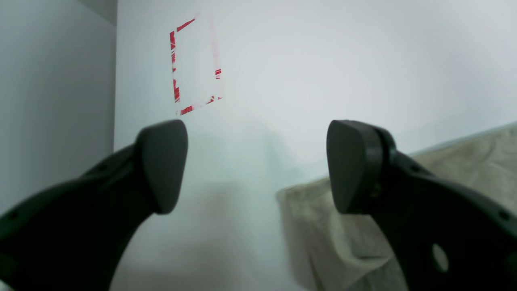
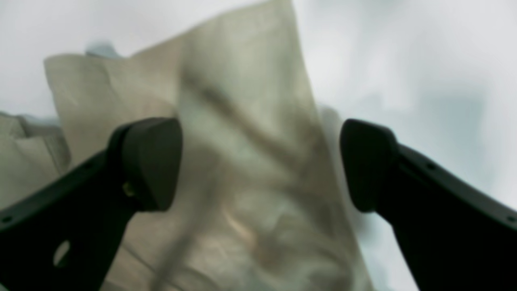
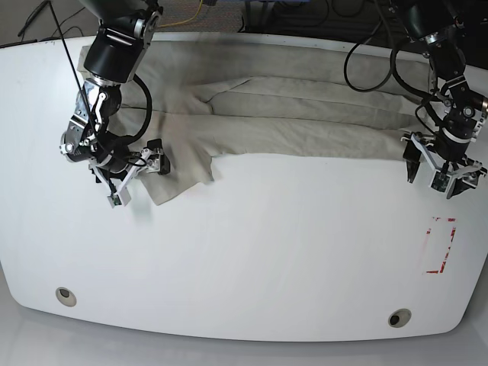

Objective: Layout the t-shirt on the table in an organized manner, then fold the t-shirt properly
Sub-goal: 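Move the right gripper to the bunched sleeve end and grasp it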

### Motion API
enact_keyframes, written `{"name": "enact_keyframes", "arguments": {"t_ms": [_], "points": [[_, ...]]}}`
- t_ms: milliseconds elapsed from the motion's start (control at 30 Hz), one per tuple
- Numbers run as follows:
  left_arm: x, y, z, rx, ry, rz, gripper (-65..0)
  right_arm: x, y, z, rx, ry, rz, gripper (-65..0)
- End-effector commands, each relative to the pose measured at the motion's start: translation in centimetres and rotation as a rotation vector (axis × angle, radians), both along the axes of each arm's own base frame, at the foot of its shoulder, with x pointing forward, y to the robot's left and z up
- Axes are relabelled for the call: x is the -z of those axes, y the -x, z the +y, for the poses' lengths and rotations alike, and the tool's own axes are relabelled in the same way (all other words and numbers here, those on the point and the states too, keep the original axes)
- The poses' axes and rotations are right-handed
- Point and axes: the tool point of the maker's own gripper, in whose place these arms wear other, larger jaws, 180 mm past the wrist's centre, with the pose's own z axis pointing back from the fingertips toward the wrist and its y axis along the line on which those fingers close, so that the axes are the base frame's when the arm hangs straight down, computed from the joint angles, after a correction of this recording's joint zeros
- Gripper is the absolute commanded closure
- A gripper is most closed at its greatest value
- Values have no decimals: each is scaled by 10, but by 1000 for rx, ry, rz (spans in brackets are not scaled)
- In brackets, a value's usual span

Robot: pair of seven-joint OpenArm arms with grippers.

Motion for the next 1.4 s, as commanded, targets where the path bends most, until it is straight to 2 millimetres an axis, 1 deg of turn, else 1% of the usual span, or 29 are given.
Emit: {"name": "enact_keyframes", "arguments": {"t_ms": [0,100,200,267,333,367,400,433,500,533,567,667,867,900,1000,1133,1200,1367], "points": [[-18,-7,2,4,-11,-58,-512,-19,-14,1,4,-32,-68,-582],[-18,-7,2,4,-11,-58,-512,-14,-8,2,3,-40,-55,-582],[-18,-7,2,4,-11,-58,-512,-12,-6,2,3,-40,-50,-581],[-18,-7,2,4,-11,-56,-512,-11,-6,3,-1,-39,-48,-566],[-18,-7,2,4,-11,-56,-512,-11,-5,9,-21,-35,-45,-532],[-18,-7,2,4,-11,-56,-512,-8,-3,14,-40,-32,-36,-500],[-18,-7,2,4,-11,-56,-512,-7,-2,15,-45,-31,-35,-491],[-18,-7,2,4,-11,-56,-512,-6,-1,18,-57,-29,-32,-462],[-18,-7,2,4,-11,-56,-512,-7,-1,20,-63,-27,-34,-428],[-18,-7,2,4,-11,-56,-512,-8,-1,21,-66,-25,-37,-396],[-18,-7,2,4,-11,-56,-512,-8,0,22,-66,-27,-37,-380],[-18,-7,2,4,-11,-56,-512,-8,-1,32,-69,-47,-42,-321],[-18,-7,2,4,-11,-56,-512,-7,0,36,-71,-55,-40,-140],[-18,-7,2,4,-11,-56,-512,-7,-1,36,-71,-55,-42,-93],[-17,-6,3,3,-11,-55,-512,-8,-1,36,-71,-54,-43,-4],[-16,-5,3,3,-11,-52,-512,-9,-3,35,-73,-50,-47,0],[-13,-2,3,4,-12,-42,-512,-15,-5,34,-74,-40,-65,0],[-11,-1,3,3,-12,-36,-512,-38,-8,31,-89,10,-114,0]]}}
